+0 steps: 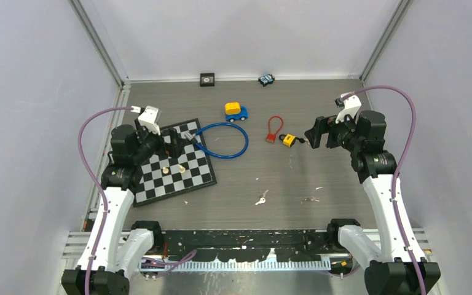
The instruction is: Unlock with the key
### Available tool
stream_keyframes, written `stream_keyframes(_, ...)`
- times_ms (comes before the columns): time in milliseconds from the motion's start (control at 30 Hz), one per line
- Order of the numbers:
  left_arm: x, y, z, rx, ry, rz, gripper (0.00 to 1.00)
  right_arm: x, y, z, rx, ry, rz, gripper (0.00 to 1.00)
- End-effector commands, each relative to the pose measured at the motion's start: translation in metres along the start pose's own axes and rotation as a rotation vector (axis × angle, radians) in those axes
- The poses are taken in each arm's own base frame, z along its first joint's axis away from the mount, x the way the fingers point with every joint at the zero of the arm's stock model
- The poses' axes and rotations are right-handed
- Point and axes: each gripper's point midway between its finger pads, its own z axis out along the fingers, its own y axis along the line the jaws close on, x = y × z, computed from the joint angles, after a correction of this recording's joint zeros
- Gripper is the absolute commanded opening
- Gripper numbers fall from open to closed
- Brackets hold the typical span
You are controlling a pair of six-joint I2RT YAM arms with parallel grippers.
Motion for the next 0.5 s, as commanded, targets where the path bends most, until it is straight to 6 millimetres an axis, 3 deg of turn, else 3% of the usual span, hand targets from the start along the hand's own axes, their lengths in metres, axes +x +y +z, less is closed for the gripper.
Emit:
stream_keyframes(0, -0.010, 0.001, -0.004, -0.006, -0.037, 0.021, 0.98, -0.010, 0.005, -0.004, -0.031, -0.033, -0.030, 0.97)
stream_keyframes(267, -0.010, 0.003, -0.005, -0.019, -0.037, 0.031, 0.98, -0.009, 0.003, -0.003, -0.022, -0.030, -0.027, 0.97)
stream_keyframes(467, -0.013, 0.018, -0.008, -0.101, -0.032, 0.023, 0.98, -0.011, 0.002, -0.005, -0.025, -0.027, -0.017, 0.97)
